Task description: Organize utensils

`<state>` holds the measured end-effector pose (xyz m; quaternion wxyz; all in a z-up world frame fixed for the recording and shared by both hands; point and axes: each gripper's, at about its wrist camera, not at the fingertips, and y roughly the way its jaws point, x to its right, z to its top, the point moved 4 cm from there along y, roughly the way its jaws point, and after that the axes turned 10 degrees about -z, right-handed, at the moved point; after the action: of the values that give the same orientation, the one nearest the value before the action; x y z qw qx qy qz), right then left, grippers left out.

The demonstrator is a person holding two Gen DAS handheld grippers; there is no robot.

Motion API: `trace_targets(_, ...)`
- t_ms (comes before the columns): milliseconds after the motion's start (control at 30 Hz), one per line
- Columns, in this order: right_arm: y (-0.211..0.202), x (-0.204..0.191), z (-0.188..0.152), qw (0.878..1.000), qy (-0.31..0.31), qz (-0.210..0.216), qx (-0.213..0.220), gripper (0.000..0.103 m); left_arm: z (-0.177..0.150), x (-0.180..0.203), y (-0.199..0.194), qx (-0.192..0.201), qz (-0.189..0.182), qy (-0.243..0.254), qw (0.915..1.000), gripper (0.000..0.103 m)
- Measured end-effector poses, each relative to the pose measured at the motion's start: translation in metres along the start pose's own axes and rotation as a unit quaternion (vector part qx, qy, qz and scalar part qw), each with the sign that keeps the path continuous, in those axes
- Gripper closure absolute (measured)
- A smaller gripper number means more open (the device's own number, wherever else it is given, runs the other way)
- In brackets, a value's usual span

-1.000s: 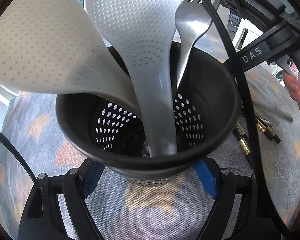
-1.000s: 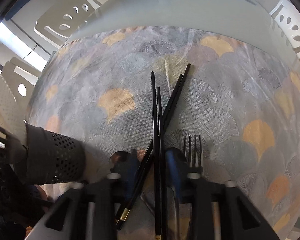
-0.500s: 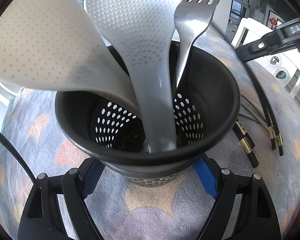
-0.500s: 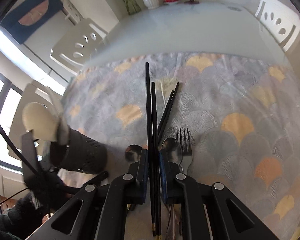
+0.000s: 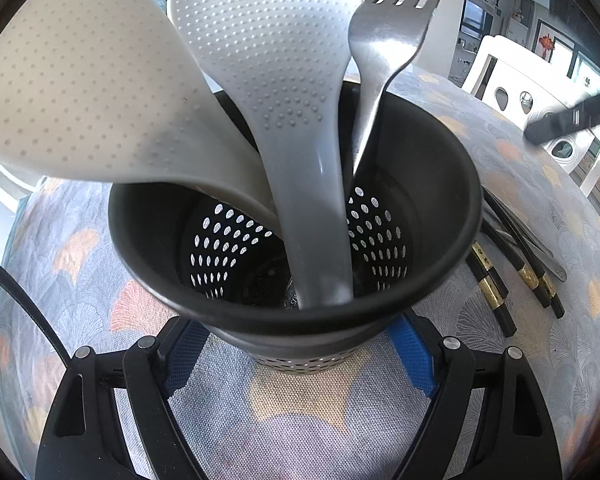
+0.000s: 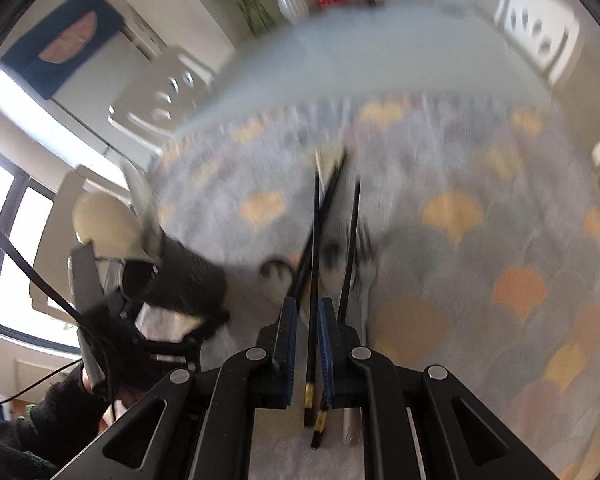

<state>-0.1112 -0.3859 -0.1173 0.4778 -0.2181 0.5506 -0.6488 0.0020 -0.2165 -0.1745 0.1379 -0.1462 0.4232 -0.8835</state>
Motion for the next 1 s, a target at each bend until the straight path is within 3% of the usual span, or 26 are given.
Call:
trace_targets(167, 0.037, -0.002, -0.006, 0.999, -0.01, -0.038, -0.035, 0.091, 0.0, 0.0, 0.0, 0.0, -0.001, 0.0, 1.0, 0.02)
trace_targets(300, 0.051, 0.007, 0.0, 0.998, 0.021, -0.026, -0.051, 0.091, 0.0, 0.001, 0.001, 0.0, -0.001, 0.0, 1.0, 0.02)
trace_targets(433, 0.045, 0.009, 0.005, 0.998, 0.019, -0.037, -0.041, 0.09, 0.0, 0.0, 0.001, 0.0, -0.001, -0.001, 1.0, 0.02)
trace_targets(533, 0.041, 0.01, 0.008, 0.999, 0.021, -0.029, -0.036, 0.081, 0.0, 0.0, 0.001, -0.001, -0.004, -0.001, 1.0, 0.019)
trace_targets(600, 0.037, 0.01, 0.01, 0.999, 0.024, -0.039, -0.025, 0.064, 0.001, 0.001, 0.002, -0.002, -0.006, 0.0, 1.0, 0.017)
trace_targets(667, 0.028, 0.012, 0.011, 0.999, 0.028, -0.041, -0.006, 0.056, 0.001, 0.002, 0.002, -0.003, -0.008, 0.0, 1.0, 0.016)
trace_targets(800, 0.021, 0.015, 0.016, 0.999, 0.03, -0.043, 0.005, 0.056, 0.002, 0.0, 0.003, -0.003, -0.008, 0.0, 1.0, 0.016)
trace_targets(1000, 0.046, 0.015, 0.016, 0.998, 0.008, -0.066, -0.021, 0.056, 0.003, 0.0, 0.005, -0.005, -0.009, 0.002, 0.9999, 0.014)
